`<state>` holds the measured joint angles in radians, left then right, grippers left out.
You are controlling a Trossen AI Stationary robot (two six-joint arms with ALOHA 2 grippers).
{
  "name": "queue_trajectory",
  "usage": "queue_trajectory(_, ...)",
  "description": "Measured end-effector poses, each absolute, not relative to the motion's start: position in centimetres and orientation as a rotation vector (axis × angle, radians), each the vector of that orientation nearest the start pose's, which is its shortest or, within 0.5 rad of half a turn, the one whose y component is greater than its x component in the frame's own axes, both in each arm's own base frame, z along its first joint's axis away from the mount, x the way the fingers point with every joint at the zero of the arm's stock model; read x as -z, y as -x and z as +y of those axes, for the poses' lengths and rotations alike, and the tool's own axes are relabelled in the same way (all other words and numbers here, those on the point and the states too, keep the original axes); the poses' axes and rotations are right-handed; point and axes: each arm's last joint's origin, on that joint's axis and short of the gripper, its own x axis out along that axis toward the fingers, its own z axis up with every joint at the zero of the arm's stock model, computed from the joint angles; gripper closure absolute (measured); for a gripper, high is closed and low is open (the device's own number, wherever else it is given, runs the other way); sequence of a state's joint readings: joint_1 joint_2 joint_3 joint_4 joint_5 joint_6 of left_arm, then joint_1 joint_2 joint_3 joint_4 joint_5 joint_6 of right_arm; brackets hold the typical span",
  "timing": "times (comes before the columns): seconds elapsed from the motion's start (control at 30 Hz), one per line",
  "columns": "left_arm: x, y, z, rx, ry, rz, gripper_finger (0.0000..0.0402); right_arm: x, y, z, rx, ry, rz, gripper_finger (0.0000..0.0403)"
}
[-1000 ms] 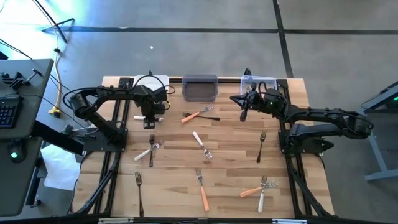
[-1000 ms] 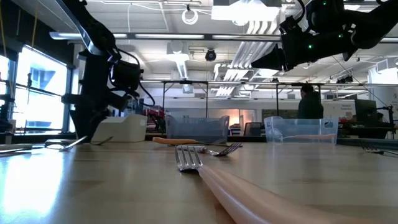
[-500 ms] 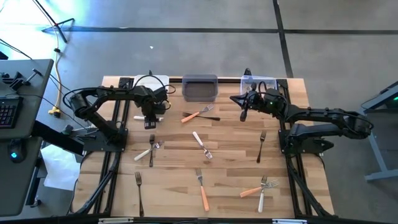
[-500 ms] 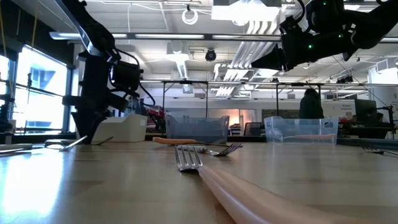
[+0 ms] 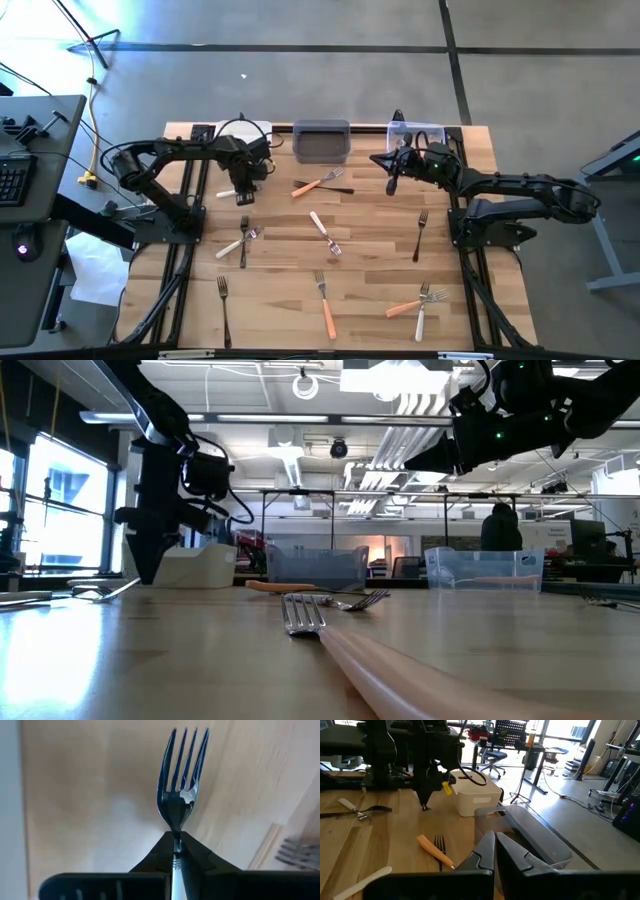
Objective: Sort silverware by color (type)
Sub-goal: Put the white fork into the white bin
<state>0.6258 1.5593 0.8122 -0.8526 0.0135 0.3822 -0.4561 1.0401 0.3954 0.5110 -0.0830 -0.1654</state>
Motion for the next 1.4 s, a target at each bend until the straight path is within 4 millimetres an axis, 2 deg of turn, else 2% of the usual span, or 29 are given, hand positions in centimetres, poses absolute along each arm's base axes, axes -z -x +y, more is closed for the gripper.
queue_trajectory(0.23, -17.7, -20.0, 14.6, -0.210, 0.253, 1.582, 0.0396, -21.9, -19.3, -9.2, 0.361, 0.128, 0.160, 0.0402)
queue_trajectory(0.4, -21.1, -20.8, 16.3, -0.287, 0.291, 1.528, 0.0396, -21.9, -19.3, -9.2, 0.361, 0.128, 0.160, 0.0402)
queue_trajectory(0.6, -25.4, -20.7, 19.4, -0.523, 0.229, 1.457, 0.0396, -21.9, -19.3, -9.2, 0.361, 0.128, 0.161, 0.0402)
queue_trajectory(0.73, -27.1, -19.7, 22.0, -0.618, 0.243, 1.405, 0.0396, -21.9, -19.3, -9.2, 0.361, 0.127, 0.160, 0.0402)
queue_trajectory(0.87, -26.3, -19.0, 24.7, -0.628, 0.269, 1.435, 0.0396, -21.9, -19.3, -9.2, 0.361, 0.127, 0.160, 0.0402)
queue_trajectory(1.1, -21.1, -19.7, 28.0, -0.593, 0.345, 1.492, 0.0396, -21.9, -19.3, -9.2, 0.361, 0.127, 0.162, 0.0402)
queue_trajectory(1.27, -19.2, -19.8, 29.0, -0.578, 0.360, 1.520, 0.0396, -21.8, -19.3, -9.2, 0.360, 0.125, 0.168, 0.0402)
queue_trajectory(1.4, -18.9, -19.8, 29.2, -0.579, 0.361, 1.520, 0.0396, -21.8, -19.3, -9.2, 0.359, 0.125, 0.175, 0.0402)
